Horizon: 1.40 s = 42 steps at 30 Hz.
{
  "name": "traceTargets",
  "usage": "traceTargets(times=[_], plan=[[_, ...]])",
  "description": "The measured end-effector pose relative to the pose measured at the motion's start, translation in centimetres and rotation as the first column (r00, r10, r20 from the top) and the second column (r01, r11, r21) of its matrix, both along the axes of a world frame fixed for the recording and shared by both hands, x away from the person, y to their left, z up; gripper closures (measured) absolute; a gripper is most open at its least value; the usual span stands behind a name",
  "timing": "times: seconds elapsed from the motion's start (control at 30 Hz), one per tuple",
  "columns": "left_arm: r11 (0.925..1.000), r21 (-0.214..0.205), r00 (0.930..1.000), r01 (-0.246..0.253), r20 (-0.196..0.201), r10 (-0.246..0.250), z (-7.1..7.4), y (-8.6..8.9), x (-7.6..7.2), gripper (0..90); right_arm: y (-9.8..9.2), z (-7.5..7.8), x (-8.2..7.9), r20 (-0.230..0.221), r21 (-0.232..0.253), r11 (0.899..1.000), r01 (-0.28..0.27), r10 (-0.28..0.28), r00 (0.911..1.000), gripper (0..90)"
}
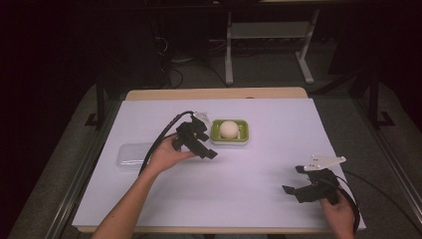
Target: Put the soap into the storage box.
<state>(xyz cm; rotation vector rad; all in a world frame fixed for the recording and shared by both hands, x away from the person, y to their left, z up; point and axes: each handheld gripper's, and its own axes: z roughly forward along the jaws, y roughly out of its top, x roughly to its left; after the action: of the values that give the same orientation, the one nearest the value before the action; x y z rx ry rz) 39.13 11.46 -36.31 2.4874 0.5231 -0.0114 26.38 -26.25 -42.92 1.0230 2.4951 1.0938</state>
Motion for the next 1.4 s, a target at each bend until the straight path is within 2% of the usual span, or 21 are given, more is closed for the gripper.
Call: traceTargets(times=[0.27,0.6,1.4], plan=[[0.9999,-0.001,0.9999,-0.010,0.012,0.010,-0.1,0.9,-0.9,21.4,-0.2,0.0,0.0,0.002,-0.003,1.000,0.008,-0.008,1.0000,13.6],[0.9996,-0.009,0.9997,-0.026,-0.002,0.026,-0.5,2.4,-1.9,21.2,-0.3,0.0,-0.1,-0.003,-0.002,1.000,0.020,-0.020,0.9998,13.6],[0.9982,-0.012,0.9982,-0.058,0.010,0.058,-1.4,5.7,-4.3,19.6,-0.4,0.0,-0.2,0.001,-0.005,1.000,0.029,-0.029,0.9996,13.6]])
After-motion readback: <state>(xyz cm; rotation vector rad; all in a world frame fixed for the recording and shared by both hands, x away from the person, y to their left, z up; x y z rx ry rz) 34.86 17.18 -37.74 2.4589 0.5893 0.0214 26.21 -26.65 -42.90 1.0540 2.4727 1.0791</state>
